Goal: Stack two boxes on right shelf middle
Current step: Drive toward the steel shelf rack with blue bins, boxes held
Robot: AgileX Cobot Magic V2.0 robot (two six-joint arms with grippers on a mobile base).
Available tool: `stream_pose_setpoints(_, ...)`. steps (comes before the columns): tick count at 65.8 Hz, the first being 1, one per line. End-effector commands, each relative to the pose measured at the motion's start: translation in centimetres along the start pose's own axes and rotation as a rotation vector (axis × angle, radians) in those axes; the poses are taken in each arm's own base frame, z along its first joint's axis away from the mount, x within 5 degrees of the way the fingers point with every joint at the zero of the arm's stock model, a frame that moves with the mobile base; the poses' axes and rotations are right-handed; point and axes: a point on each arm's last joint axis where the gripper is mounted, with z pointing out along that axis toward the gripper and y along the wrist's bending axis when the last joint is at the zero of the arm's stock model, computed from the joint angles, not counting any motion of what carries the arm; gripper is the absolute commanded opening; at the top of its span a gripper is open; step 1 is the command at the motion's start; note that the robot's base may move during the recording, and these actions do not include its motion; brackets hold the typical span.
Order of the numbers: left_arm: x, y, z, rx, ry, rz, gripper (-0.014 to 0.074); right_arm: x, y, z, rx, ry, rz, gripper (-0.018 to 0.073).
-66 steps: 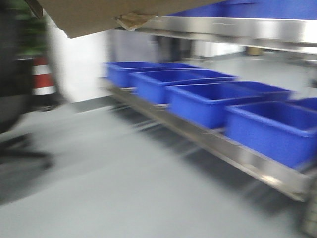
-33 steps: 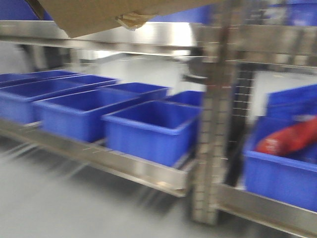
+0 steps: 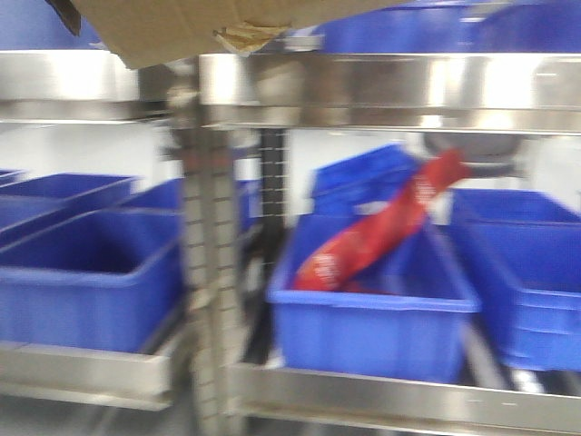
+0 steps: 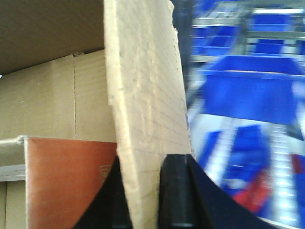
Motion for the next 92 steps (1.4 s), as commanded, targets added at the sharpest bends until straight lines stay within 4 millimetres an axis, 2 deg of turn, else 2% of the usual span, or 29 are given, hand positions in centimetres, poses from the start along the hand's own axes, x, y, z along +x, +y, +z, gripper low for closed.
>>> stream_pose_setpoints(1,-0.53,-0.11,-0.17,0.014,-0.044,0.021,-0.0111,-2.81,1.84,-1.44,-0.204,-0.234,0.032,-0.0151)
stream_pose_setpoints(92,-0.53,-0.11,-0.17,0.014,-0.044,0.021,-0.0111,-2.84,1.86,-1.45,-0.206,-0.237,0.032,-0.0151)
